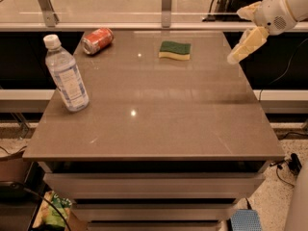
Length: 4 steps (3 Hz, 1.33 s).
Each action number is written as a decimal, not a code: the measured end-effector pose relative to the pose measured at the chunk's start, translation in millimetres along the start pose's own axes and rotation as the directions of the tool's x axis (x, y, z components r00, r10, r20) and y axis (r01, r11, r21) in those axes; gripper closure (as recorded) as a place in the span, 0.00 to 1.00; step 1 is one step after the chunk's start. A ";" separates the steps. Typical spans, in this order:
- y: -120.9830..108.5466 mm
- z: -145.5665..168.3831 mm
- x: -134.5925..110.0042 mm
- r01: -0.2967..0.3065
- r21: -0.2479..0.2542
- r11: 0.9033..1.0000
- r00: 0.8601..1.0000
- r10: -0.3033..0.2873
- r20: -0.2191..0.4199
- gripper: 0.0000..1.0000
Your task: Move sponge near blue plastic bottle
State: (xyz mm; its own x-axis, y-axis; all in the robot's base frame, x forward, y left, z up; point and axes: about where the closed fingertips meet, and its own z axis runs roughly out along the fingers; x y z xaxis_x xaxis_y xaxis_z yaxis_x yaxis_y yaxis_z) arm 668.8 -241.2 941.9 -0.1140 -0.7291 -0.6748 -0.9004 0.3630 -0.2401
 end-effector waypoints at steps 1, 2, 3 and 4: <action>-1.9 20.5 -1.5 -0.003 -0.031 1.000 1.000 0.003 0.002 0.00; -2.9 35.0 -0.2 -0.019 -0.043 0.999 1.000 0.019 0.011 0.00; -5.4 56.9 -0.6 -0.035 -0.065 0.997 0.999 0.037 0.032 0.00; -7.9 74.0 0.0 -0.049 -0.082 0.995 0.998 0.053 0.043 0.00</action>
Offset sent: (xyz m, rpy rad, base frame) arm 0.0219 0.0230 -0.0326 0.0416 0.0507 0.0079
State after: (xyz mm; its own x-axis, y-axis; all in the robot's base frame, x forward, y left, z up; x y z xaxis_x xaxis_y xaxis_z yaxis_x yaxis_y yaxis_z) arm 707.0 -201.1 892.2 -0.1433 -0.6829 -0.7163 -0.9250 0.3499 -0.1484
